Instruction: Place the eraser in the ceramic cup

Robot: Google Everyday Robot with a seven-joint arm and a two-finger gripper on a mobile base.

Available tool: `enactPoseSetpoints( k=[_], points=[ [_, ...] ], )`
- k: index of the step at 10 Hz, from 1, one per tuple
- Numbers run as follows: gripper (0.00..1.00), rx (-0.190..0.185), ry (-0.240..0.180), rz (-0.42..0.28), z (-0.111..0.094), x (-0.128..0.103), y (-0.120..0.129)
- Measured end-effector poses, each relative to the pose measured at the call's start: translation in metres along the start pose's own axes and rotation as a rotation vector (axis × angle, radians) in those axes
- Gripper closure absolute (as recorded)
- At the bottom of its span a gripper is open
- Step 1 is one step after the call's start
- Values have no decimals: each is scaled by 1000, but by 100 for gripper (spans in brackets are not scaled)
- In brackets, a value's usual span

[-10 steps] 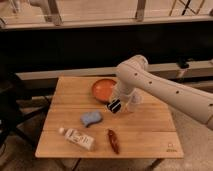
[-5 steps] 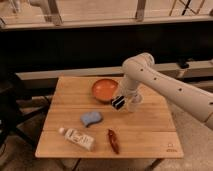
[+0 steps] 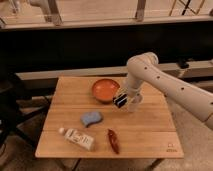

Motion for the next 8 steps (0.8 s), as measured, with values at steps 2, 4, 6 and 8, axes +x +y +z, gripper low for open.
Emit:
enactPoseSetpoints(
  k=[2,4,6,8],
  points=[
    [99,11,-3,28,-2,9,4],
    [99,18,-2,46,-4,16,6],
    [99,16,1,62,-3,22,7],
    [99,4,8,68,-1,24,7]
  ],
)
